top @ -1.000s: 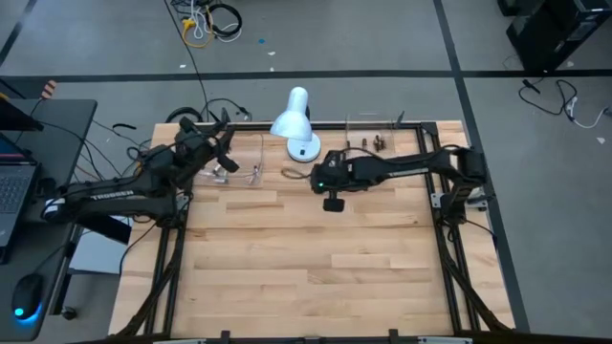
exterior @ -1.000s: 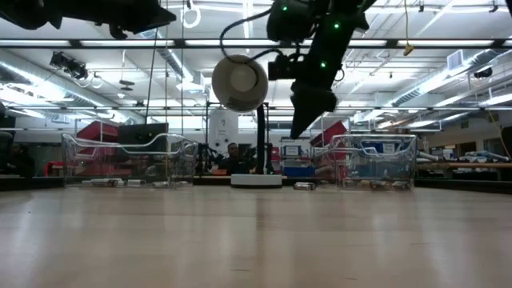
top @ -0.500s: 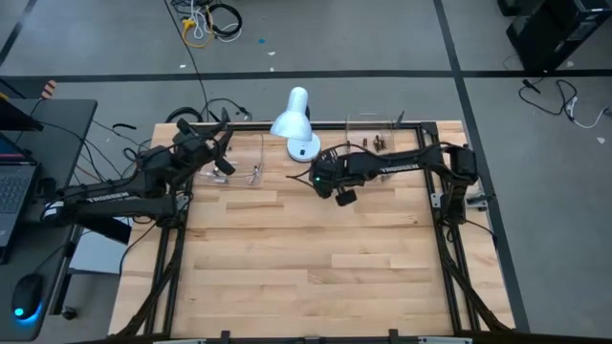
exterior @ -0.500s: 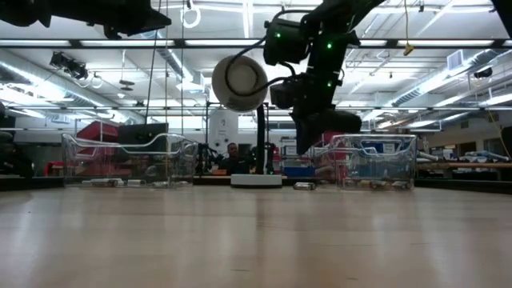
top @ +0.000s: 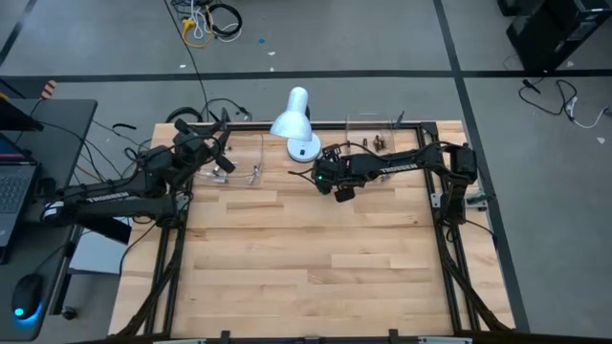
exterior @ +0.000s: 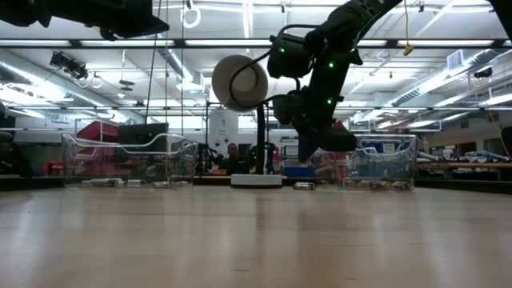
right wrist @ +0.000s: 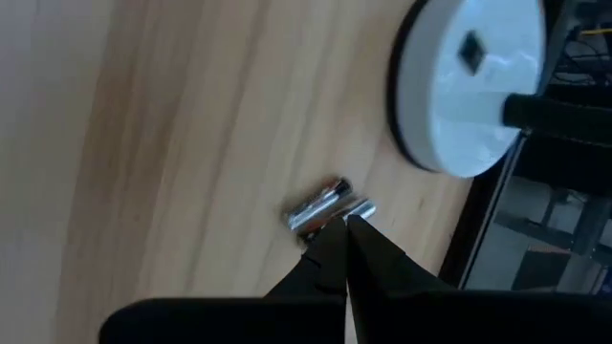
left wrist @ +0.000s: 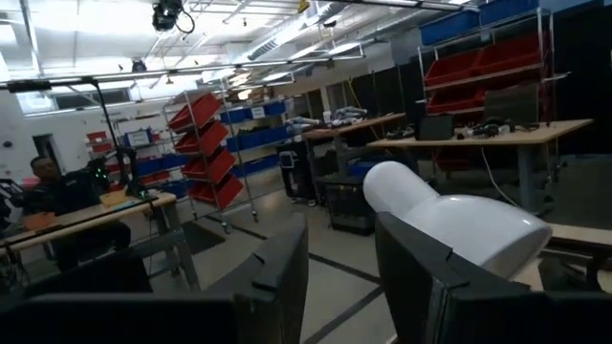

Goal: Sort batteries
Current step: Put the silver battery in the transparent bin

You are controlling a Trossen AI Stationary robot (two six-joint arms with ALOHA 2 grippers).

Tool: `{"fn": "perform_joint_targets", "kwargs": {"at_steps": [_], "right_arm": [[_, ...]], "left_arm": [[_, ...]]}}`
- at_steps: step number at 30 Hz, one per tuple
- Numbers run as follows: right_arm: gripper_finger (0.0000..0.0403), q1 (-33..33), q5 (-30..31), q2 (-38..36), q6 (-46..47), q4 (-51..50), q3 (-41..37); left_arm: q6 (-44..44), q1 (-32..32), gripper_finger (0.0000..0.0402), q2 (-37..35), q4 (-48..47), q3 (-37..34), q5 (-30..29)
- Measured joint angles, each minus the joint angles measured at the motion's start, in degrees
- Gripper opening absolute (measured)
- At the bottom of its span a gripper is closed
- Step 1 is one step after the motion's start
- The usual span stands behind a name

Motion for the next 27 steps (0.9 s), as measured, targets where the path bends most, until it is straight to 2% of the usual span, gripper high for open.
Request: {"fn": "perform_joint_targets", "kwargs": {"at_steps": [6, 11, 13, 17, 22, 27], "right_arm": [[0.0, 0.82, -1.63, 0.0, 3.8, 2.61, 0.02], [0.0, 4.5, -6.33, 1.93, 4.94, 4.3, 0.02], [0.0, 6.03, -6.38, 3.75, 4.67, 6.22, 0.04], [0.0, 7.77, -3.77, 8.22, 4.09, 6.23, 0.68], [0.0, 6.96, 3.12, 11.57, 5.26, 2.74, 3.98], [0.0, 4.04, 3.99, 11.99, 8.86, -1.07, 6.75]], "left_arm": [[-0.36, 0.0, 0.0122, 0.01, -1.53, 0.0, -1.28], [-0.37, -0.01, 0.0122, -0.02, -1.46, 0.0, -1.49], [-0.38, 0.0, 0.0122, -0.02, -1.14, 0.0, -1.49], [-1.58, 0.0, 0.0122, -0.02, -1.11, 0.0, -1.46], [-2.52, 0.0, 0.0122, -0.02, -1.77, 0.0, -1.4], [-2.59, 0.0, 0.0122, -0.02, -3.07, 0.0, -1.4]]}}
